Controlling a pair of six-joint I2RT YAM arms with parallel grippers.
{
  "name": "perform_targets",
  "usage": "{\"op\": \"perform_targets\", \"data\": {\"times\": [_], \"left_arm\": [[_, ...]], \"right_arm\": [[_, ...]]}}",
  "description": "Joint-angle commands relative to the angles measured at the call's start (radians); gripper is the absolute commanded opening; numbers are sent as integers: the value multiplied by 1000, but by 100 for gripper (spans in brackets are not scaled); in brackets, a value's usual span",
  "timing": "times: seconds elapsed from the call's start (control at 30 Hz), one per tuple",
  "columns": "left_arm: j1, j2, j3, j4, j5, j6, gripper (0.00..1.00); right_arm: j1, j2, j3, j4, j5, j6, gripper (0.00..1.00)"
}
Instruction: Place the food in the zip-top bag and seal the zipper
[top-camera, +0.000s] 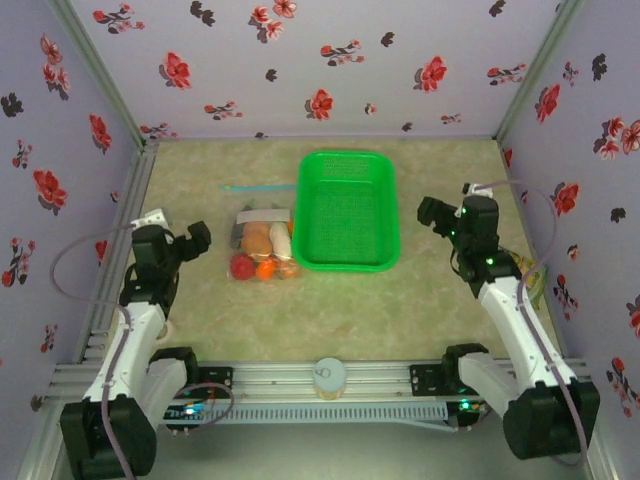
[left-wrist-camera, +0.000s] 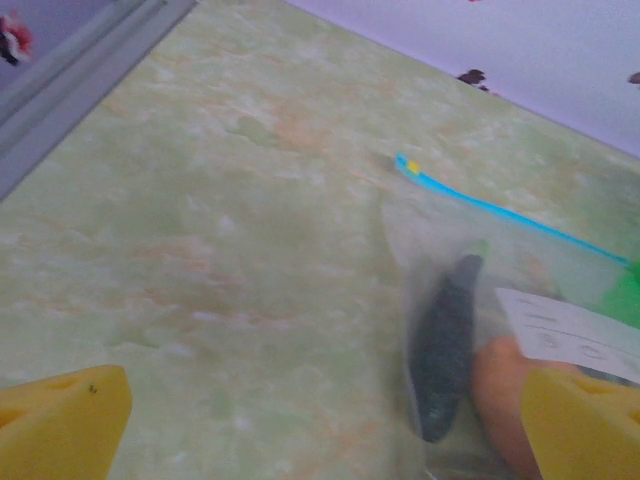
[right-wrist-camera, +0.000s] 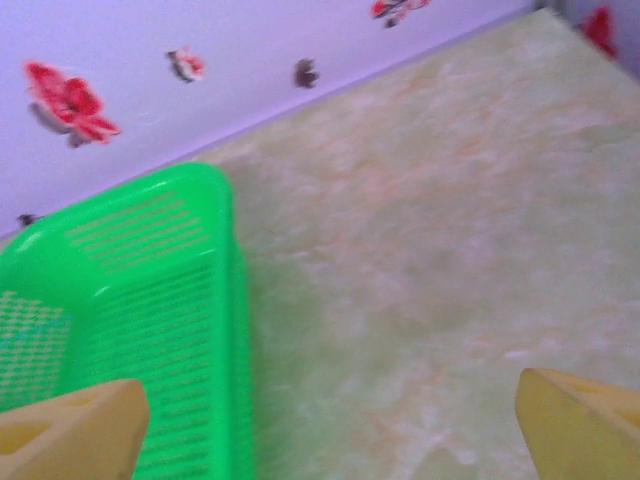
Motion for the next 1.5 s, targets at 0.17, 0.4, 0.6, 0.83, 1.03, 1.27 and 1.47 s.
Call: {"op": "perform_targets", "data": {"times": [0.17,0.4,0.6,0.83,1.03,1.27,1.47], "left_arm": [[6,107,-324,752,-237,143,100],[-5,554,-303,1173,-272,223,100],[-36,709,-274,1276,-214,292,100],[-83,713,-242,1232,-238,355,100],[-101,715,-243,1236,-247,374,100],[-101,715,-245,1241,-248,372,100],[-101,715,-246,1243,-254,371,100]], "right_arm": [[-23,0,-95,102,150,-28,98],[-35,63,-103,118,159,-37,99],[-54,97,-144,177,194,-68,99],[-57,195,-198,352,236,-177,99],[-65,351,-338,769,271,-213,99],[-91,475,-400,1064,202,-253,99],[-92,664,-407,1291,76,-301,99]]}}
